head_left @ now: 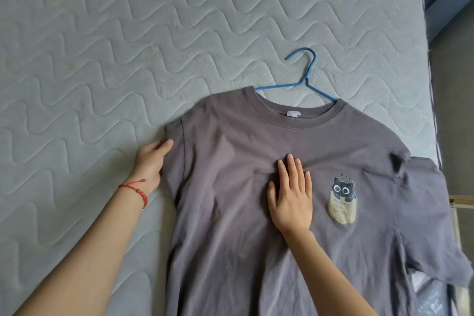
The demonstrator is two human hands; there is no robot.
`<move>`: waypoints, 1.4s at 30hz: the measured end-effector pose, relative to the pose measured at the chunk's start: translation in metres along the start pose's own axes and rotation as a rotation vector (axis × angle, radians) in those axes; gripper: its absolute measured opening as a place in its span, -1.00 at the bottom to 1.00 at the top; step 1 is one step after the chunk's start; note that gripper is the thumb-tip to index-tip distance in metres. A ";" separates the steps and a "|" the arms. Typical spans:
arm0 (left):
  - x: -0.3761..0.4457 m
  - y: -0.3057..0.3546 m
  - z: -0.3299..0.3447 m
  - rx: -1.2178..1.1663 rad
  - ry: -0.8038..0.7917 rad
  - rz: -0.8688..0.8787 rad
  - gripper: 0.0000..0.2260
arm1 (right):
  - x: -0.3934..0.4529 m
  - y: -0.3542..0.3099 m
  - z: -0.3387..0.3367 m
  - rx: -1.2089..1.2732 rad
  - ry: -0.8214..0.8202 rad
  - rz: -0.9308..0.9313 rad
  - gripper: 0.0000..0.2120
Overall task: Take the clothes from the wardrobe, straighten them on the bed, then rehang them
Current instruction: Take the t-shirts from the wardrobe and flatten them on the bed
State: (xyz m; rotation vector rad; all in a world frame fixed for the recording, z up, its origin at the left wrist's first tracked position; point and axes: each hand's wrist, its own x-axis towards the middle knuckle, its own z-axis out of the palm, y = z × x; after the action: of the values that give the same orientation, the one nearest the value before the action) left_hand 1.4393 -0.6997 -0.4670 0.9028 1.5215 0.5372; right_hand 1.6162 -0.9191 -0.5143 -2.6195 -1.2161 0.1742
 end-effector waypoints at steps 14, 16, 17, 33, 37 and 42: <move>-0.012 0.002 0.019 0.445 -0.120 0.210 -0.69 | 0.001 -0.001 0.001 0.000 0.037 0.004 -0.52; -0.012 -0.004 0.025 0.458 -0.098 0.187 -0.67 | 0.000 -0.001 0.002 -0.002 0.035 0.005 -0.52; -0.011 -0.004 0.028 0.441 -0.073 0.173 -0.67 | 0.000 -0.001 0.003 -0.003 0.036 0.006 -0.52; -0.010 -0.012 -0.026 0.198 0.112 0.198 -0.81 | -0.001 -0.001 0.003 -0.003 0.024 0.004 -0.51; -0.023 -0.019 -0.079 0.381 0.372 0.234 -0.79 | -0.001 -0.001 0.002 -0.015 0.004 0.008 -0.51; -0.032 -0.033 -0.103 -0.152 0.052 -0.231 -0.84 | -0.001 -0.002 0.000 -0.058 -0.010 -0.006 -0.52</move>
State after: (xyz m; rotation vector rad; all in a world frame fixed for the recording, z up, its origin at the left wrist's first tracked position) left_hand 1.3306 -0.7271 -0.4562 0.5907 1.5840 0.5033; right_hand 1.6141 -0.9181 -0.5137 -2.6671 -1.2509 0.1537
